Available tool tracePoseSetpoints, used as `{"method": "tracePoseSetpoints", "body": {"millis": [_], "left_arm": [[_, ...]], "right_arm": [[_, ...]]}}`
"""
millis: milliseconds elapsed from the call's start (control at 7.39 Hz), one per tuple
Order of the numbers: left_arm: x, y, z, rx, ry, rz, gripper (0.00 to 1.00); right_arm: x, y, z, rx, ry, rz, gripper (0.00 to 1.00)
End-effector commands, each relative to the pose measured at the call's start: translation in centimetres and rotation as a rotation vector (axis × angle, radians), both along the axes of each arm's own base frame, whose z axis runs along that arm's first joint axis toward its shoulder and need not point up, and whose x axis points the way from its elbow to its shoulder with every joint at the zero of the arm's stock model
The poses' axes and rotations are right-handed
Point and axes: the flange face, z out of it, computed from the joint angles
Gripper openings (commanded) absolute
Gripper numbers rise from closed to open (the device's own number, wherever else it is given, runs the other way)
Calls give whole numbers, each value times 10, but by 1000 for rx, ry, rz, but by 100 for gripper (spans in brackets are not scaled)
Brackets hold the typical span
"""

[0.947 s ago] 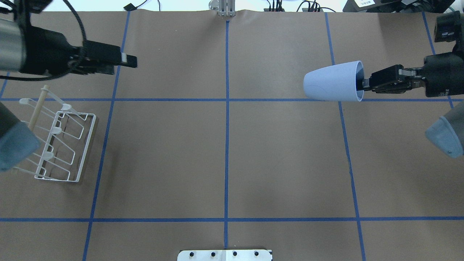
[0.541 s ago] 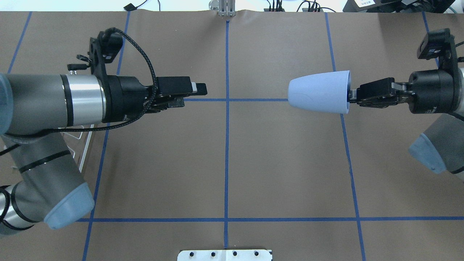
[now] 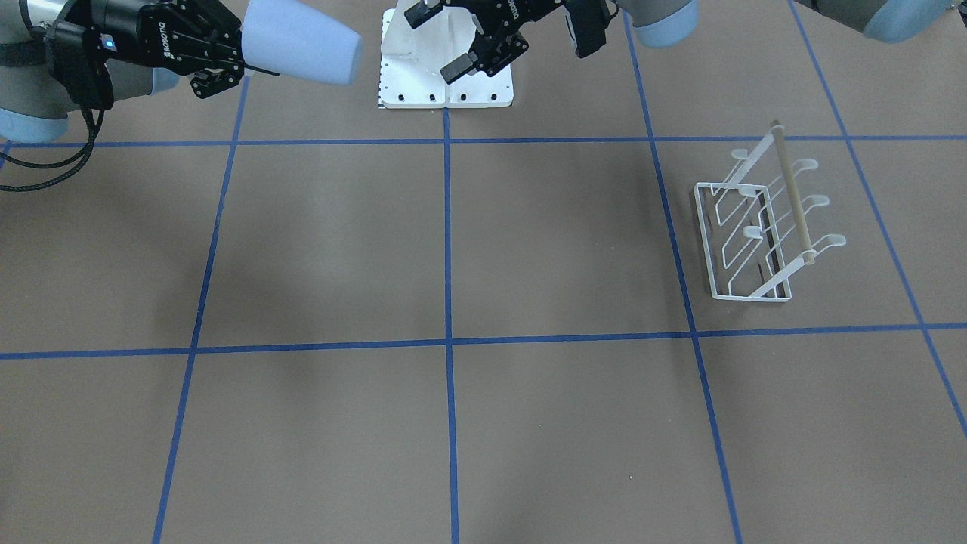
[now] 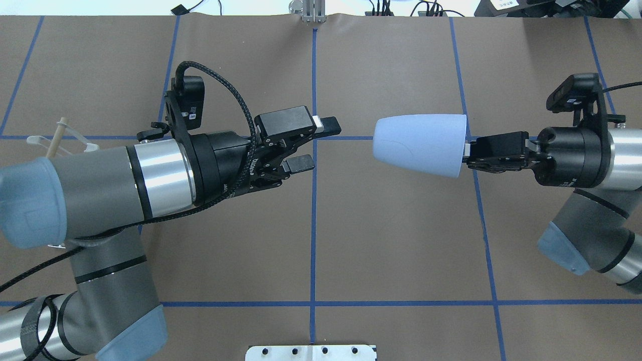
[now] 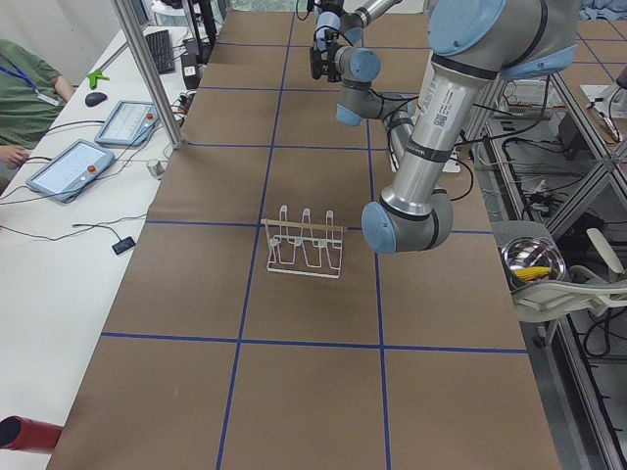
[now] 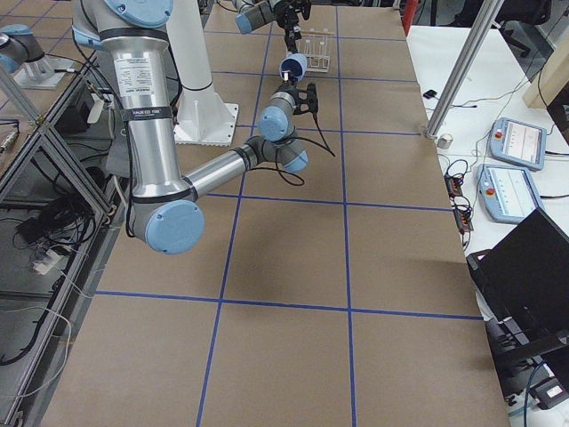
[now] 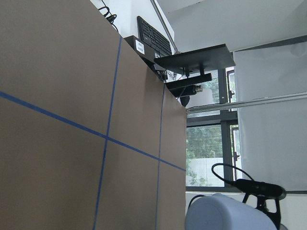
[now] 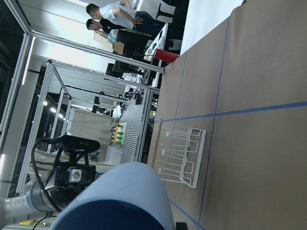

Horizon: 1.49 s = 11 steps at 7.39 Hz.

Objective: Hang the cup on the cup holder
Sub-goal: 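Carry the cup toward the left gripper while the left arm reaches in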

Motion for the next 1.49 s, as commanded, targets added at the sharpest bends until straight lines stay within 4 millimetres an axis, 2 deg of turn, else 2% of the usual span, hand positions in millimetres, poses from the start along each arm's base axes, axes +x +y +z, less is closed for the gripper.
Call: {"method": "tracePoseSetpoints", "body": {"millis": [0, 271, 812, 1353], "left_arm": [[-3, 7, -11, -47, 109, -6, 99], [-3, 9, -21, -87, 158, 27, 99], [-5, 22, -34, -104, 234, 78, 99], [-1, 24, -33, -110, 248, 92, 99]], "right_arm": [[-12, 7, -23, 14, -70, 8, 0], [-15, 10, -43, 44, -109, -3, 0], [-17, 14, -45, 50, -113, -12, 0], [-10, 22, -57, 71, -141, -17, 0]]}}
